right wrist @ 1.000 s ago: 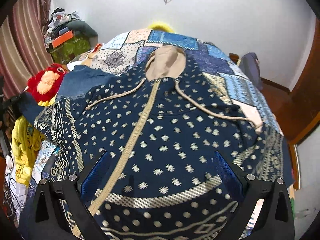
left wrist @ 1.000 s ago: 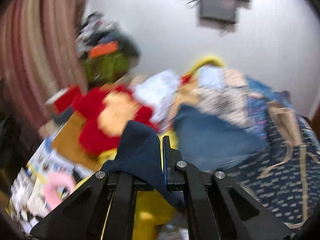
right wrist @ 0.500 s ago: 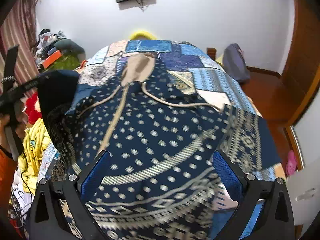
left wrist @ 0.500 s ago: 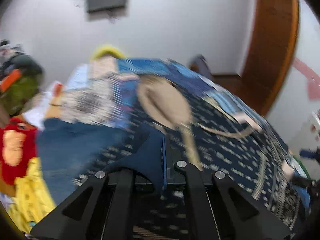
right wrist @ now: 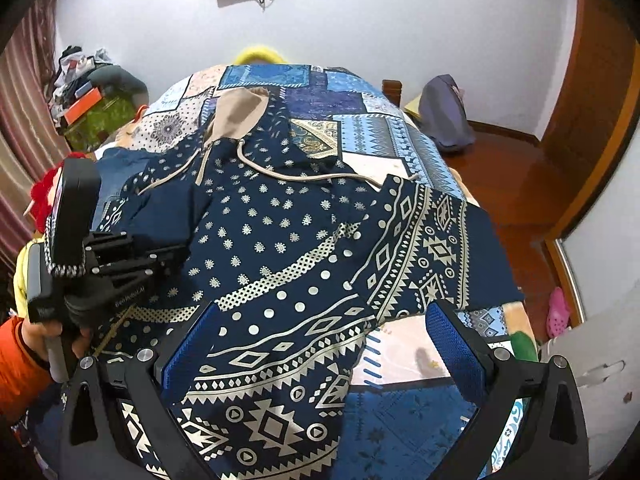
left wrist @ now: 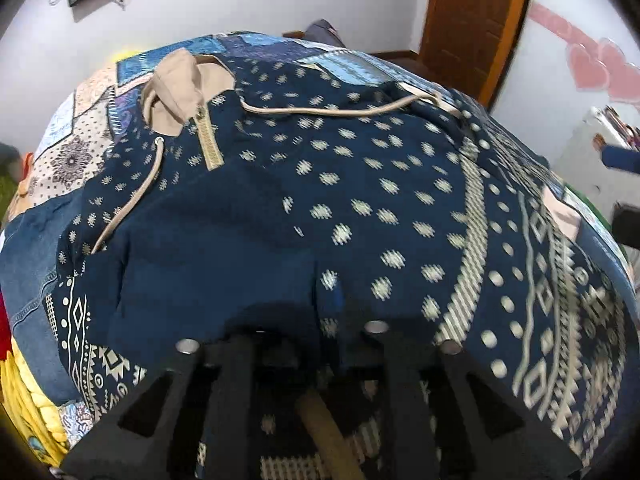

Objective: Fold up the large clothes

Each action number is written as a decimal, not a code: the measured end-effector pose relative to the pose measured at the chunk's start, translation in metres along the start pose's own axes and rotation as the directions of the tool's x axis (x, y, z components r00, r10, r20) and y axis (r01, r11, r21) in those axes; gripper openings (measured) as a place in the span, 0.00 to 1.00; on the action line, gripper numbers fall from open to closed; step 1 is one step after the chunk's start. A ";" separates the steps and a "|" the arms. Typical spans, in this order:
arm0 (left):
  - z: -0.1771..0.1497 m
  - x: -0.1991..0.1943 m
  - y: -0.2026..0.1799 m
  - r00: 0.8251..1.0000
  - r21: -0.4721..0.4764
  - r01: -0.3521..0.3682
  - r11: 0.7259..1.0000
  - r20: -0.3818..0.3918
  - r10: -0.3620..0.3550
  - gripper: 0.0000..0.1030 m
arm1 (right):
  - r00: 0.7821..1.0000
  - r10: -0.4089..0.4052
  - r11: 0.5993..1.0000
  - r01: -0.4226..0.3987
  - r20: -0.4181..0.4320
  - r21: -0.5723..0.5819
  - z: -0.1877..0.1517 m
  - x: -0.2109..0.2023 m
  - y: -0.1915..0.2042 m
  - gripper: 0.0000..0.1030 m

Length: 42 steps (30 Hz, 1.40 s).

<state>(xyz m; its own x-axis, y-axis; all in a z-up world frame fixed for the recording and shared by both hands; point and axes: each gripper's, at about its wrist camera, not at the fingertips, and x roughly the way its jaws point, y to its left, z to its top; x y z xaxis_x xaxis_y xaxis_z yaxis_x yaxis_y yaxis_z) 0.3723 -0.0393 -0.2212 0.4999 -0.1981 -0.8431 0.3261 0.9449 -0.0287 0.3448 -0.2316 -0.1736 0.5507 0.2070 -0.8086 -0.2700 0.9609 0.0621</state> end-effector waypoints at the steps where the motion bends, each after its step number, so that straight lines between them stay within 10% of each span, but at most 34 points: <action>1: -0.004 -0.003 0.000 1.000 0.002 0.016 1.000 -0.004 -0.016 0.39 | 1.000 0.000 1.000 0.000 0.000 -0.011 0.002 0.000 0.003 0.99; 15: -0.066 -0.101 0.124 0.972 -0.216 -0.205 0.955 0.073 0.225 0.65 | 0.995 0.095 0.960 -0.085 0.027 -0.269 0.046 0.021 0.124 0.99; 28: -0.117 -0.076 0.214 0.963 -0.349 -0.260 0.900 -0.032 0.266 0.65 | 0.966 0.131 0.857 -0.223 -0.223 -0.464 0.064 0.146 0.267 0.97; 36: -0.124 -0.062 0.221 0.969 -0.372 -0.240 0.896 -0.035 0.245 0.66 | 0.973 0.061 0.830 -0.174 -0.224 -0.530 0.059 0.191 0.296 0.62; 42: -0.114 -0.057 0.212 0.970 -0.358 -0.238 0.903 -0.038 0.241 0.66 | 0.979 0.109 0.831 -0.185 -0.174 -0.524 0.063 0.166 0.290 0.11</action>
<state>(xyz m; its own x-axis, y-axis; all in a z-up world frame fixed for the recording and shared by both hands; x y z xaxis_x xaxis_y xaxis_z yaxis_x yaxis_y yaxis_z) 0.3214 0.2022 -0.2407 0.5327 0.0452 -0.8451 -0.1117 0.9936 -0.0173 0.4080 0.0933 -0.2529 0.3723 0.2751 -0.8864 -0.7404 0.6639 -0.1050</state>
